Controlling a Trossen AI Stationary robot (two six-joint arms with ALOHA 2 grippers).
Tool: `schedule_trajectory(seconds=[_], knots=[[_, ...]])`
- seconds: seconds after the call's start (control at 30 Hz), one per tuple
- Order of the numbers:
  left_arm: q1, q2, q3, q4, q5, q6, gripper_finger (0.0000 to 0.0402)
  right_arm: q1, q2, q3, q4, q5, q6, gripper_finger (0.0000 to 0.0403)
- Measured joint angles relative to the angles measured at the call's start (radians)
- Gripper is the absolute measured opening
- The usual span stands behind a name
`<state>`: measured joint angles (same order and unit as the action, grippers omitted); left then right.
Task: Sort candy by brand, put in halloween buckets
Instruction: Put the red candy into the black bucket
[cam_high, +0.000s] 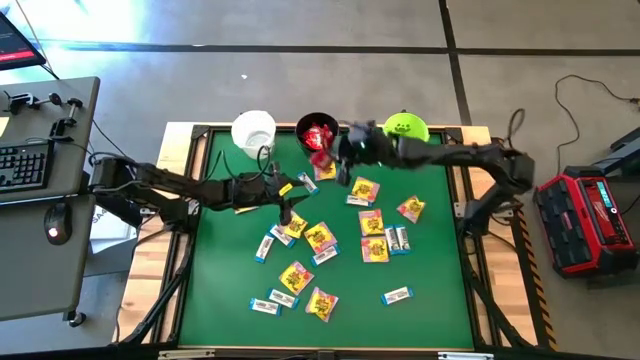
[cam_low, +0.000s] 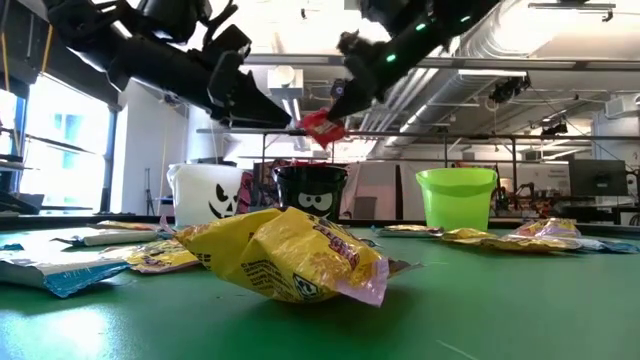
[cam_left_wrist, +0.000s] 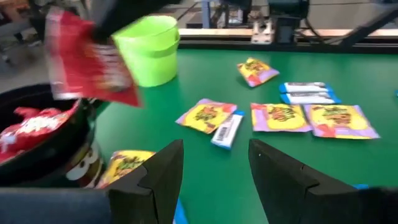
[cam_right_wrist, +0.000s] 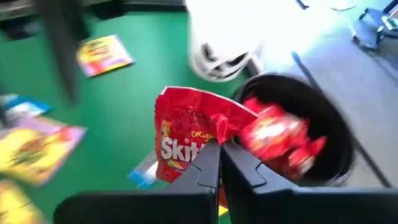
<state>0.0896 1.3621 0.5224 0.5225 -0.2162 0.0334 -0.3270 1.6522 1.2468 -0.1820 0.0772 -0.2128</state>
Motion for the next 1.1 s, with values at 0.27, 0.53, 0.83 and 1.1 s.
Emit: schedule_trajectory(seconds=[0.27,0.53,0.83,1.1], knots=[[0.05,0.0,0.0,-0.028,-0.001,-0.024,0.0174,-0.136,0.256,0.265,-0.066,-0.052,-0.113,0.0],[0.063,0.0,0.0,-0.053,-0.001,-0.03,0.0175,-0.2,0.423,0.387,-0.114,-0.078,-0.16,0.0],[0.064,0.0,0.0,-0.054,-0.003,-0.032,0.0175,-0.224,0.453,0.396,-0.108,-0.027,-0.164,0.0008],[0.064,0.0,0.0,-0.057,-0.003,-0.041,0.0175,-0.207,0.45,0.396,-0.15,-0.025,-0.1,0.0134]])
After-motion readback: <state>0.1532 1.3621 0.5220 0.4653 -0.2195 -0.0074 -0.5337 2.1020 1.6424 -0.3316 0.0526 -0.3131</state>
